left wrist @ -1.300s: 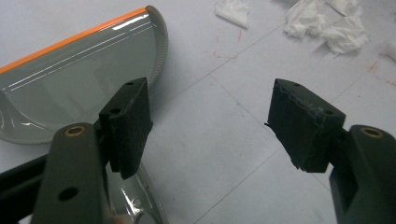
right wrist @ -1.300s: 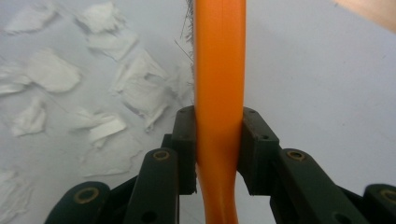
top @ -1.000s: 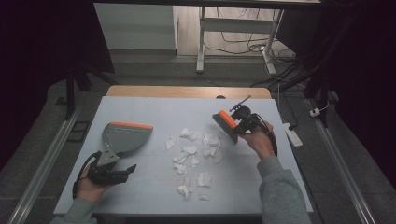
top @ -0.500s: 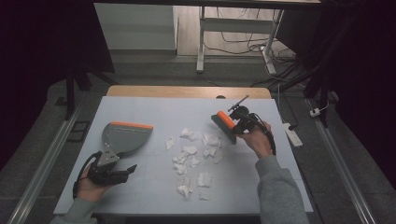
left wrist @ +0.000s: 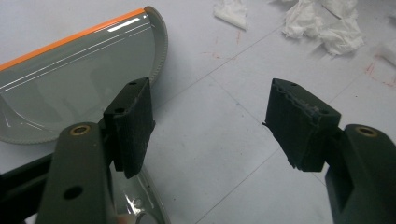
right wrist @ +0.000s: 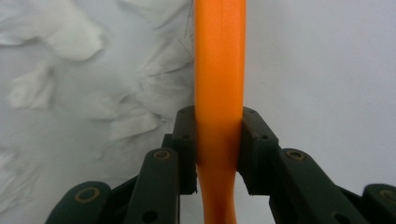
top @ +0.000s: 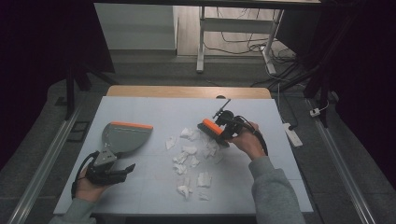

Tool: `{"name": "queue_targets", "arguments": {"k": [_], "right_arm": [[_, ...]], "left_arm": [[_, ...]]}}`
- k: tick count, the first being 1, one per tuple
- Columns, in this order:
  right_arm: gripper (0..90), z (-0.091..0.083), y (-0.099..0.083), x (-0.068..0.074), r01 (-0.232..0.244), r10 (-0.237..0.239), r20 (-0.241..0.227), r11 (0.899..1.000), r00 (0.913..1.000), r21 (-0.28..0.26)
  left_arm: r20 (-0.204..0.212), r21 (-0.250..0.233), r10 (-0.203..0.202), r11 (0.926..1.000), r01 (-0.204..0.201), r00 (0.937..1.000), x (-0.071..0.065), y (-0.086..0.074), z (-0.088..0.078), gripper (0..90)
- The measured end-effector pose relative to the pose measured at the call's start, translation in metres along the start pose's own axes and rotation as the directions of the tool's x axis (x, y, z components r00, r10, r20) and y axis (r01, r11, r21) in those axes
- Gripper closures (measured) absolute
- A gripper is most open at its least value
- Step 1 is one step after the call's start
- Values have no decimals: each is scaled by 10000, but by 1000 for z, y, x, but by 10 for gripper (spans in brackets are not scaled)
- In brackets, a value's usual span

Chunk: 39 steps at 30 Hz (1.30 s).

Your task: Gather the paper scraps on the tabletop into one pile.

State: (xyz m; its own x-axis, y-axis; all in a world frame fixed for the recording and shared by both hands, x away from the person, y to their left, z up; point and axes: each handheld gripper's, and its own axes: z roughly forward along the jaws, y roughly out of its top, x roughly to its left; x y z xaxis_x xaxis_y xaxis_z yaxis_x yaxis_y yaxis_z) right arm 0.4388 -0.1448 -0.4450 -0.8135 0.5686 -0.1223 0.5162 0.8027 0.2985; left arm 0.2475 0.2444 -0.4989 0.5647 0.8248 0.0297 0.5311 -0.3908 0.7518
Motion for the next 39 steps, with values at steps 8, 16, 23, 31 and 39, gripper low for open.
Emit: {"name": "queue_targets", "arguments": {"k": [8,16,23,31,39], "right_arm": [[705,-28,-12,17,262,-367,-810,9915,9960,-1272],[704,-31,1,-5,-448,484,216,9883,9986,-1457],[704,10,27,-12,-363,381,683,9990,9969,-279],[706,12,39,14,638,-631,-199,9972,9978,388],[705,-12,24,24,791,-821,-806,9961,9934,-402]], "left_arm": [[-6,76,38,10000,-38,10000,-1,0,2,327],[29,91,40,10000,-41,10000,-1,0,2,327],[64,65,43,10000,-43,10000,0,0,3,327],[75,42,48,10000,-48,10000,1,0,2,327],[52,67,63,10000,-63,10000,0,1,3,326]]}}
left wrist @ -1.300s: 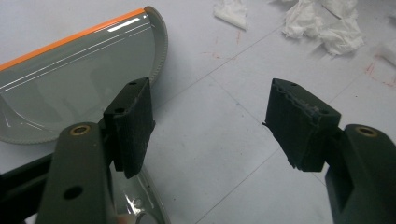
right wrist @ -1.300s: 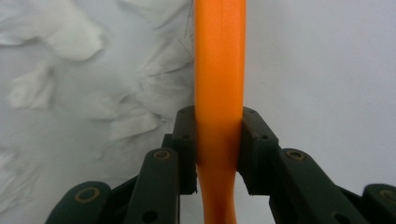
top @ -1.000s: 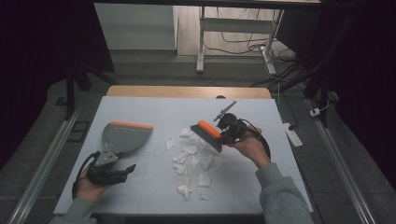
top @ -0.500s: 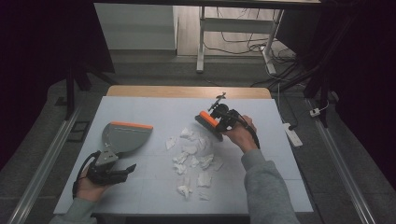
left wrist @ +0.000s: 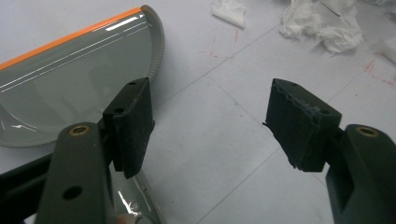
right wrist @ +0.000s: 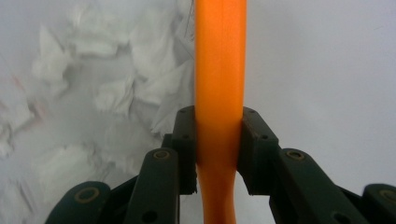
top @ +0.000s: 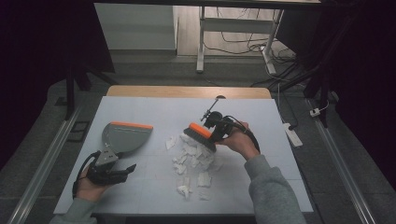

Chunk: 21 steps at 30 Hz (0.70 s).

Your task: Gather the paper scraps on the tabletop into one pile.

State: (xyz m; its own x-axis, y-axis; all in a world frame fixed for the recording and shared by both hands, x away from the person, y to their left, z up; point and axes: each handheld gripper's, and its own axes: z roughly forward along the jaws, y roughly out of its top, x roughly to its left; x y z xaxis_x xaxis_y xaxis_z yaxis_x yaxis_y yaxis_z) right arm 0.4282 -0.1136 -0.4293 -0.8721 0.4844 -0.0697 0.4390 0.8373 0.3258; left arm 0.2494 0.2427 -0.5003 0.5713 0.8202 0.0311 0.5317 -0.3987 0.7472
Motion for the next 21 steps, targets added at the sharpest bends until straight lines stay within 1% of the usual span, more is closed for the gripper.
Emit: {"name": "queue_targets", "arguments": {"k": [2,3,5,7,9,11,12,14,15,16,17,19,21], "right_arm": [[704,-4,1,-8,-344,362,309,9979,9989,-550],[704,-5,2,-11,-426,457,457,9970,9979,-653],[704,-2,8,-17,-421,474,827,9971,9955,-640],[704,3,14,-21,-361,420,1090,9978,9932,-549],[704,11,21,-25,-202,254,1221,9988,9922,-441],[704,21,30,-28,68,-44,1362,9998,9907,-168],[705,26,33,-29,113,-108,1346,9999,9908,-33],[704,34,40,-29,280,-306,1204,9993,9922,235],[705,36,43,-28,361,-377,1103,9992,9932,167],[705,37,45,-25,293,-312,954,9993,9950,211],[705,38,47,-23,444,-467,901,9986,9948,277],[706,41,52,-15,698,-735,772,9963,9943,496],[706,42,53,-9,922,-967,730,9937,9926,632]], "left_arm": [[-5,0,16,10000,-16,10000,0,0,0,326],[5,1,20,10000,-20,10000,0,0,0,326],[10,12,27,10000,-27,10000,0,0,1,326],[33,24,35,10000,-35,10000,0,0,1,326],[66,8,29,10000,-29,10000,1,0,1,325],[91,27,16,10000,-16,10000,2,0,2,326],[119,27,7,10000,-7,9999,2,0,2,325],[333,-92,-86,9999,89,9994,3,0,2,323],[391,-147,-112,9998,118,9992,4,0,1,323],[424,-182,-138,9997,146,9990,4,0,1,324],[451,-203,-182,9996,191,9988,4,0,1,324],[432,-174,-188,9997,196,9989,4,0,1,324],[434,-189,-186,9996,194,9989,4,0,1,324]]}}
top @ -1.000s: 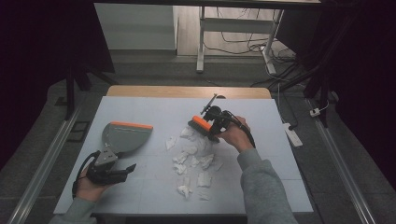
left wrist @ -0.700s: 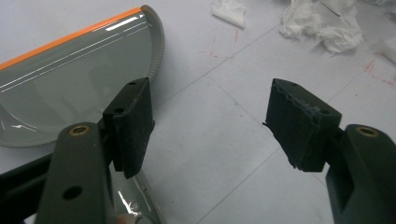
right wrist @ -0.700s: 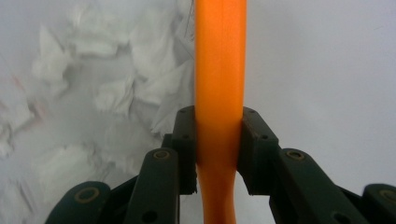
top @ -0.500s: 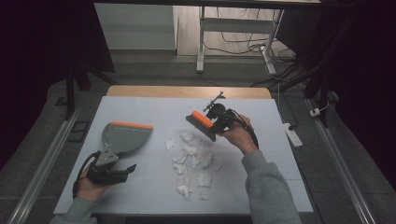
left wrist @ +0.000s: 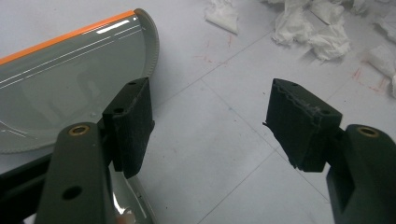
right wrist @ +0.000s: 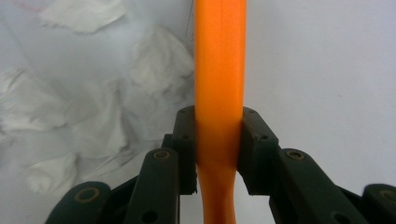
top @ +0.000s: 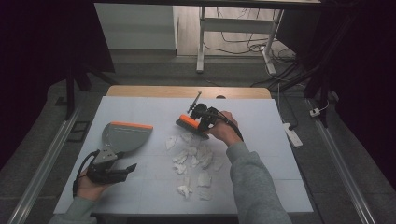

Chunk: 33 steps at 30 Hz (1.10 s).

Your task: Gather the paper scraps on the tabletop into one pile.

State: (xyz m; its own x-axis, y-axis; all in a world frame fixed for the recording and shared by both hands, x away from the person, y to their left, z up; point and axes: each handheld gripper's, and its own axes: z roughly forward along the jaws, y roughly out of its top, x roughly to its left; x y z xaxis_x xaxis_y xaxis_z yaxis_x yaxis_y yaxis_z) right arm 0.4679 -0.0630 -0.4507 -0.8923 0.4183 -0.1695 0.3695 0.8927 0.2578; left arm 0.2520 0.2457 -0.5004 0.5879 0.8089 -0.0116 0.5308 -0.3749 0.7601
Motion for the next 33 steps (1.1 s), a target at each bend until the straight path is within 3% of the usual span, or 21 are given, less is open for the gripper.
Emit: {"name": "queue_targets", "arguments": {"k": [5,10,12,16,20,22,27,29,33], "right_arm": [[708,-4,-7,11,881,-875,-221,9957,9959,285],[707,-16,-23,23,1422,-1393,-769,9893,9873,335],[706,-23,-29,25,1402,-1384,-751,9900,9875,186],[706,-43,-38,19,775,-818,-437,9928,9957,-911],[706,-59,-37,11,-157,96,-325,9816,9994,-1903],[705,-61,-34,11,-500,427,-390,9767,9983,-2085],[706,-55,-14,19,-1432,1220,-963,9549,9879,-2600],[705,-48,-1,27,-1882,1547,-1391,9429,9781,-2747],[705,-30,26,42,-2376,1842,-2058,9313,9611,-2762]], "left_arm": [[-7,49,59,10000,-59,10000,-1,0,1,324],[-23,70,63,10000,-63,10000,-1,0,1,323],[-30,62,74,10000,-74,10000,-2,0,1,323],[-44,23,42,10000,-41,10000,-2,0,0,324],[-55,57,43,10000,-43,10000,-1,0,1,323],[-62,57,42,10000,-41,10000,-1,0,1,323],[-60,49,21,10000,-21,10000,0,-1,1,323],[-72,34,24,10000,-24,10000,0,-1,1,323],[-55,34,21,10000,-21,10000,0,-1,1,324]]}}
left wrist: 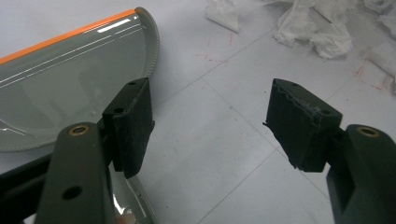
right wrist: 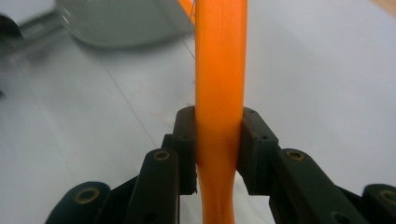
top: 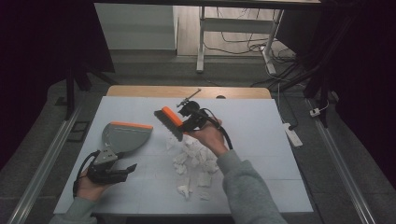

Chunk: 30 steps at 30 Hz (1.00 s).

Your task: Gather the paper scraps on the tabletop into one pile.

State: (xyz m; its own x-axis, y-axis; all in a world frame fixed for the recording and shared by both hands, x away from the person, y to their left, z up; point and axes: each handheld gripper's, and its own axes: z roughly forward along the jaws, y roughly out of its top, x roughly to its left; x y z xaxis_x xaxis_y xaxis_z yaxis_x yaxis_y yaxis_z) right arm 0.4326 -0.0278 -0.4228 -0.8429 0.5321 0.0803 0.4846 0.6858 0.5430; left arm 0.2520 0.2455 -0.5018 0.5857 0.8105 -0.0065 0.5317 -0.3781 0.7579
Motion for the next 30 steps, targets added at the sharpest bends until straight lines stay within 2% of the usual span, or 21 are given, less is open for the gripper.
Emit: {"name": "queue_targets", "arguments": {"k": [3,4,7,11,12,15,19,22,23,25,26,29,30], "right_arm": [[705,24,9,8,-420,417,-265,9991,9988,-83],[705,31,11,10,-853,844,-446,9962,9954,-199],[705,51,12,10,-1723,1684,-908,9843,9815,-369],[705,63,7,7,-1913,1908,-601,9815,9798,-32],[706,61,5,5,-2094,2089,-483,9778,9767,-47],[706,52,-5,-6,-2306,2305,58,9724,9731,348],[706,30,-28,-20,-2586,2569,367,9647,9657,499],[706,14,-41,-23,-2569,2556,298,9647,9663,576],[706,9,-43,-23,-2552,2545,211,9656,9668,500],[706,-7,-45,-19,-2534,2527,-376,9672,9668,-148],[706,-15,-45,-17,-2407,2387,-471,9697,9700,-421],[706,-38,-41,-9,-1806,1795,-205,9797,9835,-871],[706,-42,-41,-8,-1685,1678,-154,9811,9857,-953]], "left_arm": [[-2,10,-2,10000,2,10000,1,0,0,323],[12,7,-17,10000,17,10000,1,0,0,323],[17,-1,-1,10000,1,10000,0,0,1,324],[34,0,18,10000,-18,10000,1,0,1,324],[16,-12,17,10000,-17,10000,1,0,0,324],[12,-10,22,10000,-22,10000,0,0,1,324],[-8,57,74,10000,-74,10000,-1,0,1,323],[-9,72,78,9999,-78,10000,-1,0,2,324],[-19,78,75,9999,-75,10000,-1,0,2,323],[-34,88,62,9999,-62,10000,-1,0,2,323],[-36,89,52,9999,-52,10000,-1,0,1,323],[-38,58,44,10000,-44,10000,-2,0,1,324],[-38,56,40,10000,-40,10000,-1,0,1,324]]}}
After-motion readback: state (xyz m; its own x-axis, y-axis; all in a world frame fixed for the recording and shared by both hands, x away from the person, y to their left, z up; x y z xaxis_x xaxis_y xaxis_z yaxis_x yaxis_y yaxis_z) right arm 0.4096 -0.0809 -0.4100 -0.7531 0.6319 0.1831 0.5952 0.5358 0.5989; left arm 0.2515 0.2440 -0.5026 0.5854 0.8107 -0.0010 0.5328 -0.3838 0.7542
